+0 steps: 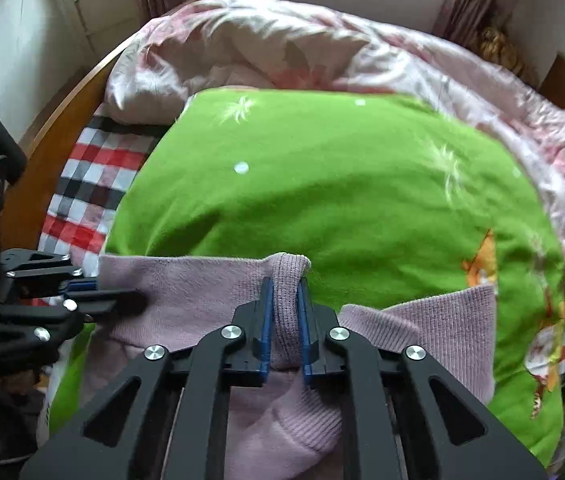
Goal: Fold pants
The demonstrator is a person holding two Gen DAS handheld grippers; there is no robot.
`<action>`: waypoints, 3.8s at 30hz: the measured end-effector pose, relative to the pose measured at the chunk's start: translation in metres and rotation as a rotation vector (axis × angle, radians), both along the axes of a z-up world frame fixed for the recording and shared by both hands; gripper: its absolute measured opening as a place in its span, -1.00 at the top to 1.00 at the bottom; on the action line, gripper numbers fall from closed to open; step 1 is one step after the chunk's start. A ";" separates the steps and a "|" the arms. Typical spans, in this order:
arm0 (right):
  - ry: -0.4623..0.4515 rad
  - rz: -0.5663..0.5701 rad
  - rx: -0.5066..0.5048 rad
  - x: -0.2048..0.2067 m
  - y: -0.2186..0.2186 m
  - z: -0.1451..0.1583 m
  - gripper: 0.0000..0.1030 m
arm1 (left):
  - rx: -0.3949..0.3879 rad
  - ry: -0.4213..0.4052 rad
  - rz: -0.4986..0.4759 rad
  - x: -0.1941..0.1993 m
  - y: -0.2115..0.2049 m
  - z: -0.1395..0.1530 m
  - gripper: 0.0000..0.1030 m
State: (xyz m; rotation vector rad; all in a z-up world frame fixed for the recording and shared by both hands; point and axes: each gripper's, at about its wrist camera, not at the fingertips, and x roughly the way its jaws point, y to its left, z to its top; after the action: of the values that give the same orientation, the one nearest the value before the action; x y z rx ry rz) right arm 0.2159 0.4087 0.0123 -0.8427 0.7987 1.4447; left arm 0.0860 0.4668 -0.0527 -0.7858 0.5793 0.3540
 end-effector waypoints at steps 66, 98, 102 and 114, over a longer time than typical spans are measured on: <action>-0.068 -0.412 0.128 -0.157 -0.380 -0.025 0.53 | -0.145 -0.064 -0.059 0.005 0.004 -0.011 0.59; 0.042 -0.398 0.163 -0.157 -0.392 -0.026 0.74 | 0.006 0.056 -0.078 0.005 0.005 -0.006 0.62; 0.118 -0.324 0.161 -0.154 -0.390 -0.007 -0.42 | -0.045 -0.023 -0.113 0.000 0.009 0.002 -0.04; 0.133 -0.173 0.300 0.009 -0.176 0.062 0.43 | 0.179 -0.064 -0.051 -0.007 -0.015 0.027 0.90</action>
State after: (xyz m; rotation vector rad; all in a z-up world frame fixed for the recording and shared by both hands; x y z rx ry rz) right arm 0.2249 0.2326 0.0742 -0.4427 0.7130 1.4313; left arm 0.0794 0.4521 -0.0259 -0.6068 0.4994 0.3280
